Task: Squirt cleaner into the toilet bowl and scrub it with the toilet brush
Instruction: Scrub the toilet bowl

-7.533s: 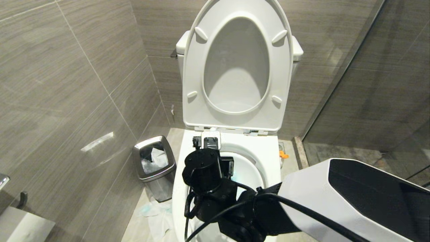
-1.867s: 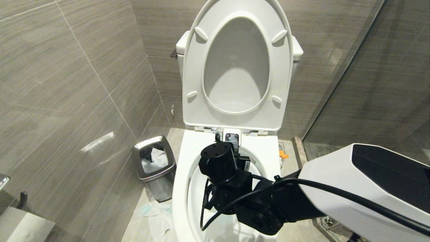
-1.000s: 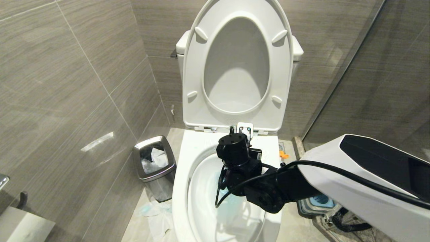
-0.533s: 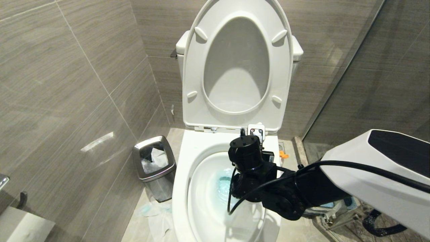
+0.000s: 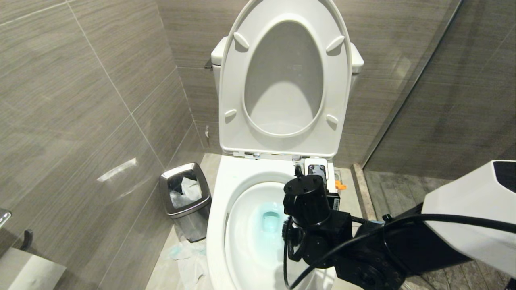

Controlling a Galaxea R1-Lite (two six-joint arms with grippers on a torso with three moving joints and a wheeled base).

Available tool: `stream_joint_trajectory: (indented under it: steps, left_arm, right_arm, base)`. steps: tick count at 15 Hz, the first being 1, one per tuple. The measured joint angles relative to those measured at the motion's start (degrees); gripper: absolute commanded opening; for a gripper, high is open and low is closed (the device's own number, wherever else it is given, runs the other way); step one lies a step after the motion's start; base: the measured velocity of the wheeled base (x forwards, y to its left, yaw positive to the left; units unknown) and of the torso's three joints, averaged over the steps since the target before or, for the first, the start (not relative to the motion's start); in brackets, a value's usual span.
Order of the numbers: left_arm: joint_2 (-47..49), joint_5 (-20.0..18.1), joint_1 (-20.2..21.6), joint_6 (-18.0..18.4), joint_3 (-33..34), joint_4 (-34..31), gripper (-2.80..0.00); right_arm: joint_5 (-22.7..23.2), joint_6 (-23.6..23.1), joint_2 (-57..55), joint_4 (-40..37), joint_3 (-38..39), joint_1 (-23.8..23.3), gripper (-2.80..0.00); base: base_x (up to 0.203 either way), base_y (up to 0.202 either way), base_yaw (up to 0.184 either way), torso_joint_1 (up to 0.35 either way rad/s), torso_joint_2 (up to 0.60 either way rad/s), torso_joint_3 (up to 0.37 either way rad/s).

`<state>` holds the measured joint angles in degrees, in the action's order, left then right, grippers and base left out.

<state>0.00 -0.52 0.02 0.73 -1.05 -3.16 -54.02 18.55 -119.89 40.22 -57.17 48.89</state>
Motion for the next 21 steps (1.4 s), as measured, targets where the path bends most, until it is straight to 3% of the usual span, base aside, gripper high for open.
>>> stream_joint_trajectory:
  steps: [8, 14, 21]
  left_arm:
    - [0.00, 0.00, 0.00, -0.07, 0.00, 0.00, -2.80]
    - [0.00, 0.00, -0.02, -0.02, 0.00, 0.02, -2.80]
    - [0.00, 0.01, 0.00, -0.02, 0.00, 0.02, -2.80]
  right_arm:
    - [-1.93, 1.37, 3.87, -0.09, 4.15, 8.54, -2.80]
    - [-2.34, 1.10, 3.93, -1.63, -3.25, 12.82, -2.80]
    - [-0.59, 1.18, -2.13, -4.11, -14.51, 13.47, -2.80]
  base:
    - [0.000, 0.000, 0.000, 0.000, 0.00, 0.000]
    - [0.000, 0.000, 0.000, 0.000, 0.00, 0.000]
    - [0.000, 0.000, 0.000, 0.000, 0.00, 0.000]
